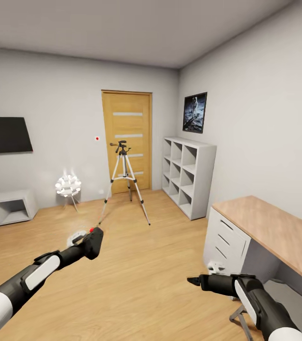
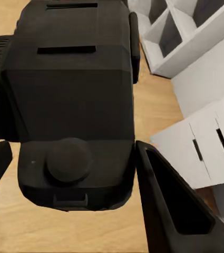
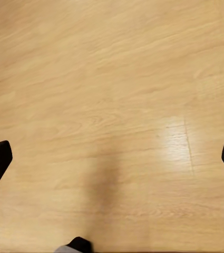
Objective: Attach the digital camera to the camera tripod in the bedroom.
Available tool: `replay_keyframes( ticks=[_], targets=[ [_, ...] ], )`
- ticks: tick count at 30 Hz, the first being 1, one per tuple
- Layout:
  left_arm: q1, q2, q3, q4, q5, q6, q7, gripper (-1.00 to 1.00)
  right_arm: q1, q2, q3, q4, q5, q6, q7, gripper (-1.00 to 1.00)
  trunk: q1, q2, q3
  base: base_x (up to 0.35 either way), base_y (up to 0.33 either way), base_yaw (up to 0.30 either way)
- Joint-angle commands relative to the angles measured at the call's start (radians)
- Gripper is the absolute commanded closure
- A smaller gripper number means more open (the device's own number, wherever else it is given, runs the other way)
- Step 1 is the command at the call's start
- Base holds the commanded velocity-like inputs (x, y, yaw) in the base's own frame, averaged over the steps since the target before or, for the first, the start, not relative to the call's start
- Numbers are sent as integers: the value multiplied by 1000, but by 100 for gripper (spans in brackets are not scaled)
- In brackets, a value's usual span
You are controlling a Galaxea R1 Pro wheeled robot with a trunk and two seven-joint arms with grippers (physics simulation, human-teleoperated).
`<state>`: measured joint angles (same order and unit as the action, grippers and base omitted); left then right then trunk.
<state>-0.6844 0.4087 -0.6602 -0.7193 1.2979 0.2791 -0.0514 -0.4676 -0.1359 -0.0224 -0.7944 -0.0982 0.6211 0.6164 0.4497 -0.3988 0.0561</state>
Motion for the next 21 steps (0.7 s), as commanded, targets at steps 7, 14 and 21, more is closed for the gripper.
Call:
replay_keyframes(
  ticks=[7,14,21],
  targets=[
    [-1,-60,-6,189,5,15,9,100,0,0,0,186,97,-93,-46,-100,0,-1,0,0,0,0],
    [0,-246,-7,554,-67,12,110,100,0,10,0,548,244,-365,-175,-100,0,-1,0,0,0,0],
    [144,-339,-7,699,-154,-41,127,100,3,9,-2,796,272,-562,-391,-100,0,-1,0,0,0,0]
  ],
)
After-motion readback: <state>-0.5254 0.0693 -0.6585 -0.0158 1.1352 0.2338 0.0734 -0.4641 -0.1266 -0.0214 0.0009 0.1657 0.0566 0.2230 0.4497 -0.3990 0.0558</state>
